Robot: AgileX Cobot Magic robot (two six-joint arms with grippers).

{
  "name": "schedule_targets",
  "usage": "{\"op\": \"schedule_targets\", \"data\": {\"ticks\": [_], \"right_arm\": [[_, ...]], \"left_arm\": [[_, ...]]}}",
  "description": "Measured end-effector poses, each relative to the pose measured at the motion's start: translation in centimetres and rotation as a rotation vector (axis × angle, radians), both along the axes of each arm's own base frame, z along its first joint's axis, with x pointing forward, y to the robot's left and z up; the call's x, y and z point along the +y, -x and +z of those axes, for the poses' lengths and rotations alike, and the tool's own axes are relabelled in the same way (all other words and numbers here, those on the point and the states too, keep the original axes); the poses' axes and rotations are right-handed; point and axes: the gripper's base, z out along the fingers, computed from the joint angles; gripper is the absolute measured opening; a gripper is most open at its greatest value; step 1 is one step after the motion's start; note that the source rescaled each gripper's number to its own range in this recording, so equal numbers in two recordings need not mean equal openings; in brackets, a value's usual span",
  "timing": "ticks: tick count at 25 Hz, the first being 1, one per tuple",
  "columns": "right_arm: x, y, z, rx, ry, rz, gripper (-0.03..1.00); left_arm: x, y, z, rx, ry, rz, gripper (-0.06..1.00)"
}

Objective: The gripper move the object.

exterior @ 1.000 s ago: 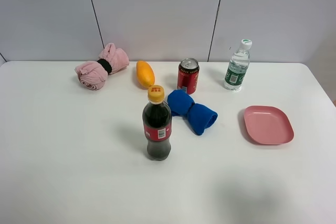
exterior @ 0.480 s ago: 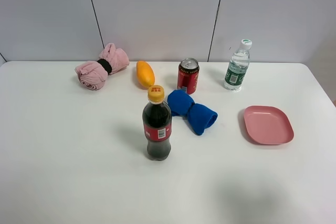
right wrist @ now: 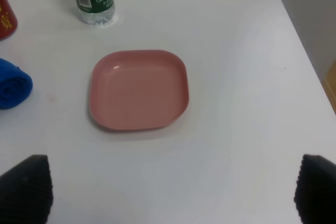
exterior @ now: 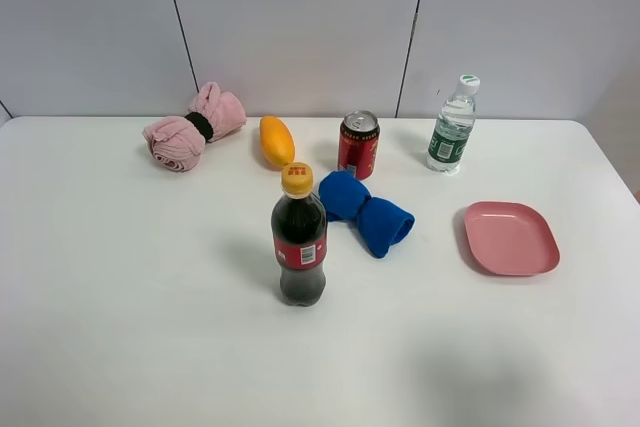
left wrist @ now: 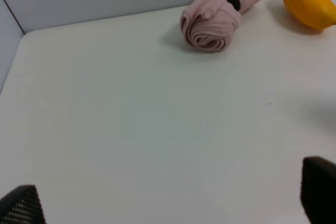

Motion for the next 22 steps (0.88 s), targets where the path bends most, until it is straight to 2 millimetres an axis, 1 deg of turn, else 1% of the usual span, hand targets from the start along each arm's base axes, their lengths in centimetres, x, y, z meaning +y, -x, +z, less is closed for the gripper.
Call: {"op": "schedule_targets", "data": {"ticks": [4,22], "right_arm": [[0.00,0.00,0.00,0.000,0.000,0.000,1.00],[0.00,0.00,0.00,0.000,0.000,0.000,1.00]], "left_arm": [[-0.05,-0.13,-0.75,0.031,0.010,-0.004,0.99],[-0.10,-0.19,-0.88,0.035,0.017,-0.008,0.99]]}}
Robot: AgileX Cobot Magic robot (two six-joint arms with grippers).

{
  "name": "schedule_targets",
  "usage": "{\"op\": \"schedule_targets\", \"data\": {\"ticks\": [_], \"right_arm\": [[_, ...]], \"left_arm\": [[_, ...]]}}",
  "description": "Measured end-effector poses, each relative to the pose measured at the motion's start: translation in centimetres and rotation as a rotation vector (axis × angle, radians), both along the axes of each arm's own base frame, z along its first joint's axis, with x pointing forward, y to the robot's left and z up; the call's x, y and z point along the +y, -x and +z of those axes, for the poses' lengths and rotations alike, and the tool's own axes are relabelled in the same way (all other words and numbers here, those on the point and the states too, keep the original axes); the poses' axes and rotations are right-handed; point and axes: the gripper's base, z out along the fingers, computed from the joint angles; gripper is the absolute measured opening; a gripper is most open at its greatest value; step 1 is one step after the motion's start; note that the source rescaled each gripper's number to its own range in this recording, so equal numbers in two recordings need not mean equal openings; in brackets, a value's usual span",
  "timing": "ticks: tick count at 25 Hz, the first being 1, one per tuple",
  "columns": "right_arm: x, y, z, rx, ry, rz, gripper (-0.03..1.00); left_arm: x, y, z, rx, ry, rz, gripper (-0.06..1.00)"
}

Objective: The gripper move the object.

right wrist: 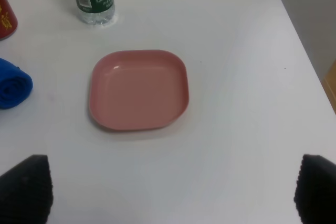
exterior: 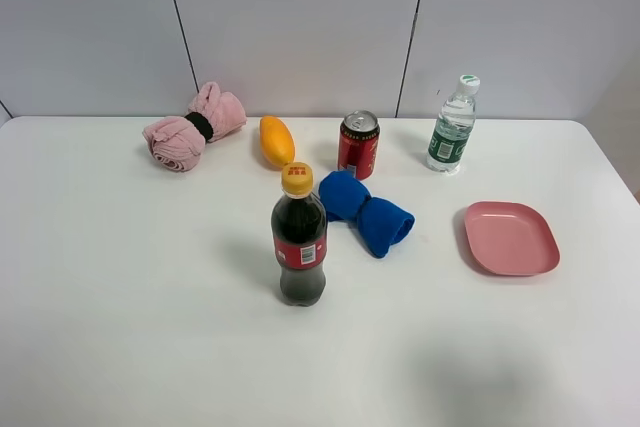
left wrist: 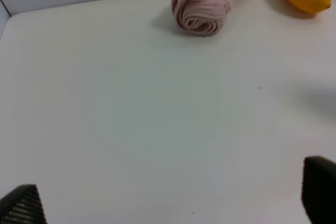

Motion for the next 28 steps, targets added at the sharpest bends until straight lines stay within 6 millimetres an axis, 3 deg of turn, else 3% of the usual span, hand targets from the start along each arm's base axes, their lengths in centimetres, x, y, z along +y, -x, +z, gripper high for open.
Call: {"op": "schedule_targets", "data": {"ticks": [28], "right_arm": [[0.00,0.00,0.00,0.000,0.000,0.000,1.00]], "left_arm": [[-0.03,0.00,0.00,0.000,0.005,-0.001,1.00]]}}
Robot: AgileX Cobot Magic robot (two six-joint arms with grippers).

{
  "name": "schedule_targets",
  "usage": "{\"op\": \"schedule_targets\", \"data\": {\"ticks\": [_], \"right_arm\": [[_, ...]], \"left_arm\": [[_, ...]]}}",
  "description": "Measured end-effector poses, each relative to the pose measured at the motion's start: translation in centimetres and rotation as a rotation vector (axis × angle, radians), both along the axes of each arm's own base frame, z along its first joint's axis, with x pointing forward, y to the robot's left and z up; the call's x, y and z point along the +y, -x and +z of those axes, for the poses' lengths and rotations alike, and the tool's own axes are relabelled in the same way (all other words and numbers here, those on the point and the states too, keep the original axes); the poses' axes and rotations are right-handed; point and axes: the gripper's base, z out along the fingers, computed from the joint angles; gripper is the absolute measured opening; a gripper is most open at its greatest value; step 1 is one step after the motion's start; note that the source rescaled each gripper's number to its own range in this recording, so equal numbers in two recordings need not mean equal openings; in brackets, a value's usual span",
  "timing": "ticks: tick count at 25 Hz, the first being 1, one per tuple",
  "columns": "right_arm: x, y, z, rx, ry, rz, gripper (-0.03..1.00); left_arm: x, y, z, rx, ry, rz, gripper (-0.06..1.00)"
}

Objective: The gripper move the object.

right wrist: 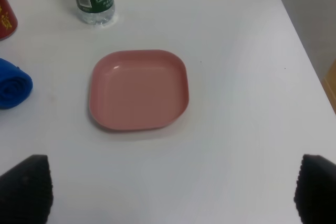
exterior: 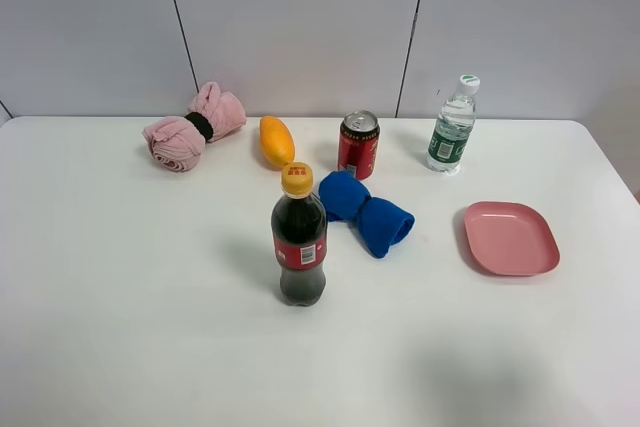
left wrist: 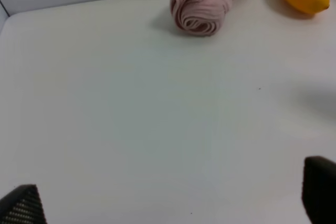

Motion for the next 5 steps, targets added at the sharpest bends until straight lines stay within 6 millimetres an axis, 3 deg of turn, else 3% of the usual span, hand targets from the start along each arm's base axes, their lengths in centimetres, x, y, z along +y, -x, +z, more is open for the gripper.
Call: {"op": "schedule_targets", "data": {"ticks": [5], "right_arm": [[0.00,0.00,0.00,0.000,0.000,0.000,1.00]], "left_arm": [[-0.01,0.00,0.00,0.000,0.003,0.000,1.00]]}}
